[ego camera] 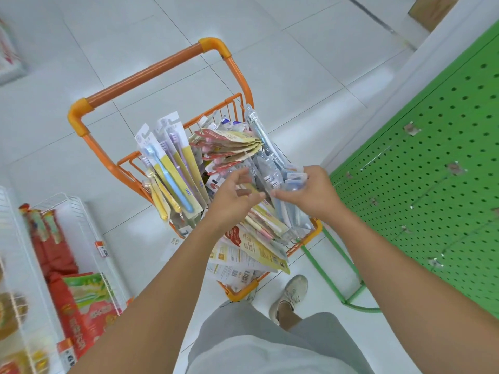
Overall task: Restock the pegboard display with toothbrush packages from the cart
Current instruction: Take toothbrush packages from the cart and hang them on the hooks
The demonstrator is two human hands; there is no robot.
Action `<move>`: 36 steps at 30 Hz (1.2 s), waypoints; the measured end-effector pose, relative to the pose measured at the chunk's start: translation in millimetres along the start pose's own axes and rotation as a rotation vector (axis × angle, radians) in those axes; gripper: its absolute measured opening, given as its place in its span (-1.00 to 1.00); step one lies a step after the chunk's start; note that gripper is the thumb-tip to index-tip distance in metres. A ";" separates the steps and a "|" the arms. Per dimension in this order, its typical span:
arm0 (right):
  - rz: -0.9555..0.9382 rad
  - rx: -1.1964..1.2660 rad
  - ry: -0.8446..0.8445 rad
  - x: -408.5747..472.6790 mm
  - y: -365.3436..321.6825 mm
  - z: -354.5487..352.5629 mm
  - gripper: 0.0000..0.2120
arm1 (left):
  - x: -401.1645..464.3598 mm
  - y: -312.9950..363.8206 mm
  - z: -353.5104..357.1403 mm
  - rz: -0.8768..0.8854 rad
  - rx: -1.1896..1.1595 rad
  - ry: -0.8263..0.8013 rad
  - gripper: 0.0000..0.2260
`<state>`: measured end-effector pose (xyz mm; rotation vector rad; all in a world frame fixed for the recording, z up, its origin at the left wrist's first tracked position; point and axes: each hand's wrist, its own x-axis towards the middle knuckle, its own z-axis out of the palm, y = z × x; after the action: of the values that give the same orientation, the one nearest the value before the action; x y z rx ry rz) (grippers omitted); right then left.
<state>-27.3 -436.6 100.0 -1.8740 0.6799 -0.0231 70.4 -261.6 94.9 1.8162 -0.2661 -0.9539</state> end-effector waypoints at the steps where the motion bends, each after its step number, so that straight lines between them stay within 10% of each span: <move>1: -0.039 0.056 -0.026 -3.9 -9.7 -7.9 -0.82 | 1.1 3.2 0.4 0.029 0.035 -0.065 -0.29; 5: -0.139 0.193 -0.050 -9.8 -37.0 -25.9 -0.81 | 6.5 17.4 6.9 0.180 0.102 -0.191 -0.09; 23: 0.157 0.628 0.266 -12.3 -46.1 -31.9 -0.93 | -14.8 8.5 -9.3 0.008 -0.249 0.226 -0.80; 31: 0.268 0.774 0.188 -49.3 -58.2 -35.2 -0.87 | -44.0 34.2 -5.0 -0.110 -0.407 -0.240 -0.60; 36: 0.178 0.896 0.438 -94.3 -59.3 -42.1 -0.85 | -53.1 53.5 38.6 -0.030 -0.355 -0.425 -0.67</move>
<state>-93.7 -414.3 196.4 -0.9401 0.9324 -0.5467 20.6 -281.9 160.3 1.2889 -0.3087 -1.3159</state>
